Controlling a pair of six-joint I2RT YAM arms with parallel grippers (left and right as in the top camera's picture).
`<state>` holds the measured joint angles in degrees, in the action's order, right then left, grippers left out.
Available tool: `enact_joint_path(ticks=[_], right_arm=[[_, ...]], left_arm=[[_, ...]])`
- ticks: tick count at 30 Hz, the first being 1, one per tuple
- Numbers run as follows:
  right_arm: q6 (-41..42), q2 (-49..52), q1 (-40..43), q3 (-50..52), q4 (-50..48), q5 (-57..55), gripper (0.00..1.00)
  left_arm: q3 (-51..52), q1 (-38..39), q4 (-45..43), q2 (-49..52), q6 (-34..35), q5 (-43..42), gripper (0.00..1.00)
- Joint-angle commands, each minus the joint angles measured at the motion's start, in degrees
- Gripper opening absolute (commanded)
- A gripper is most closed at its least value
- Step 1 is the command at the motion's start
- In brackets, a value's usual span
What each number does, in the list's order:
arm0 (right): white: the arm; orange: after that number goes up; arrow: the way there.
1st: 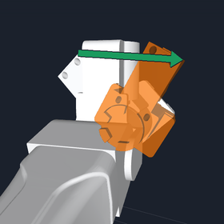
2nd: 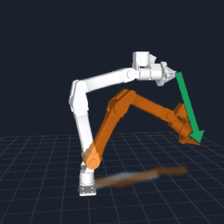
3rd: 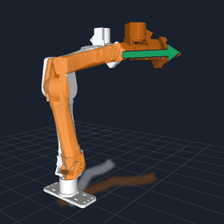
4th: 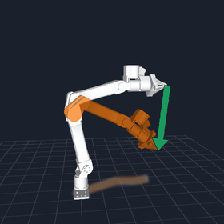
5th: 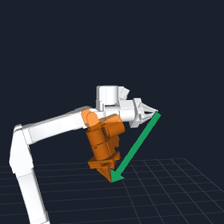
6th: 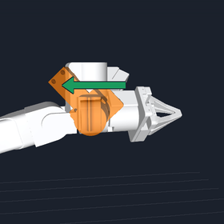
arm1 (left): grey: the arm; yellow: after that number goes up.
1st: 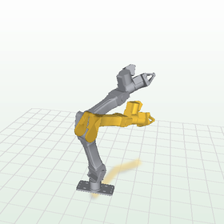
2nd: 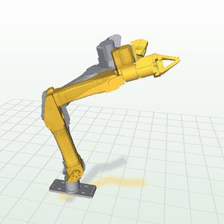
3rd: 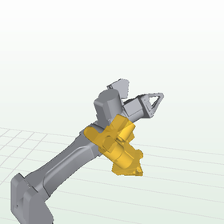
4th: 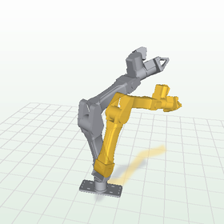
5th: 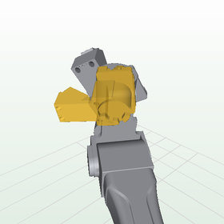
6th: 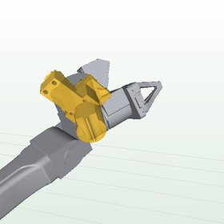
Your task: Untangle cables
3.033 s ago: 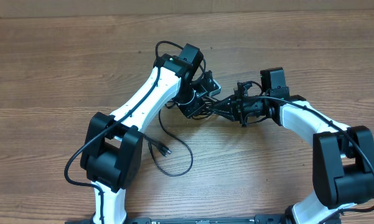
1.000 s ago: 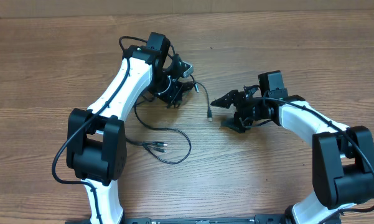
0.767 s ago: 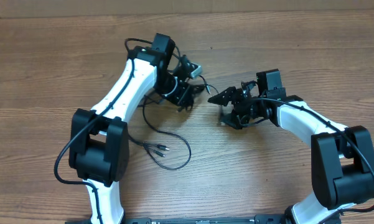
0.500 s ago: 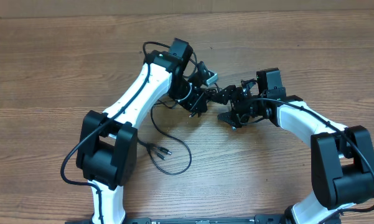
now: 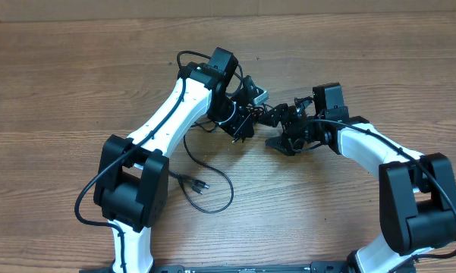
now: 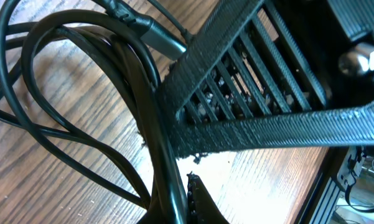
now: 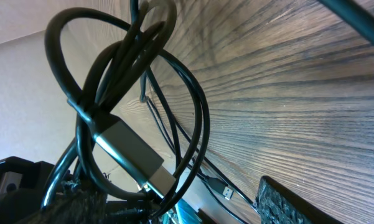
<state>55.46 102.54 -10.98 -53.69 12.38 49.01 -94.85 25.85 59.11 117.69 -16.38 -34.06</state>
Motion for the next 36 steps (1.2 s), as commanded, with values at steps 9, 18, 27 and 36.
enact_joint_path(ticks=[9,18,27,36], right_arm=[[-0.04,-0.31,-0.31,-0.59,1.33,-8.57,0.56],[-0.04,-0.31,-0.31,-0.59,2.12,-9.14,0.04],[-3.28,-0.31,-0.20,-0.61,8.61,-11.89,0.04],[-3.30,-0.31,-0.20,-0.61,10.12,-13.42,0.21]], left_arm=[[-0.13,0.76,-0.87,0.15,0.76,-13.73,0.04],[-0.13,0.76,0.39,0.15,0.87,-5.51,0.04],[-0.13,-0.74,4.57,0.15,7.37,21.35,0.04],[-0.13,-2.60,6.34,0.15,10.27,28.17,0.04]])
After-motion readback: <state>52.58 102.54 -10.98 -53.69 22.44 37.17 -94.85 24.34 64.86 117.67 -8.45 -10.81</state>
